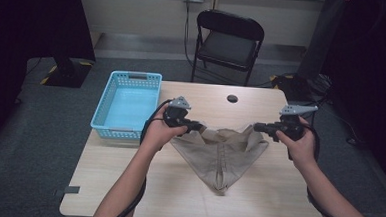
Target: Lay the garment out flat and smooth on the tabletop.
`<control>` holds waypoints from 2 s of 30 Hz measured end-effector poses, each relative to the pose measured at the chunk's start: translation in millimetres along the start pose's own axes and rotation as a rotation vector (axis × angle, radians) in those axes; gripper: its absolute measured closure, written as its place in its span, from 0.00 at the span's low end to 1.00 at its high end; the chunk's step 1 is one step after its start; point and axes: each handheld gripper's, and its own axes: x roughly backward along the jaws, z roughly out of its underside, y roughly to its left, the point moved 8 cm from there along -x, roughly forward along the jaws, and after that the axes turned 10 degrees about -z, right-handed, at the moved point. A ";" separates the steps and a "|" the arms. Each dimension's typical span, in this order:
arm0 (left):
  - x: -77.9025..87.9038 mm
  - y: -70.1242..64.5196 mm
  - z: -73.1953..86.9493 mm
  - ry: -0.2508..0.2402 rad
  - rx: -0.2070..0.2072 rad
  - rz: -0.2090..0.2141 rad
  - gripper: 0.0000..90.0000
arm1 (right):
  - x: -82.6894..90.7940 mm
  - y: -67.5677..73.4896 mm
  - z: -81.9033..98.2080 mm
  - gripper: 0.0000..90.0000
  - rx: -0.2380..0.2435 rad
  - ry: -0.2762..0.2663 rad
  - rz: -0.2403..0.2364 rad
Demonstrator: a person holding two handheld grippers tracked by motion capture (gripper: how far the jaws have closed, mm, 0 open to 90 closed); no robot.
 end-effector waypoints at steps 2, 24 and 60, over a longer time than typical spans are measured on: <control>-7.8 11.6 -7.7 -0.005 0.015 -0.020 1.00 | -5.7 -12.1 -11.9 1.00 0.000 -0.010 0.026; -34.5 62.7 -34.5 -0.071 0.055 -0.218 0.18 | -45.7 -58.2 -47.5 0.22 0.028 -0.040 0.177; -31.1 -7.3 41.8 -0.043 0.017 -0.145 0.16 | -39.4 10.3 37.2 0.14 0.052 0.010 0.079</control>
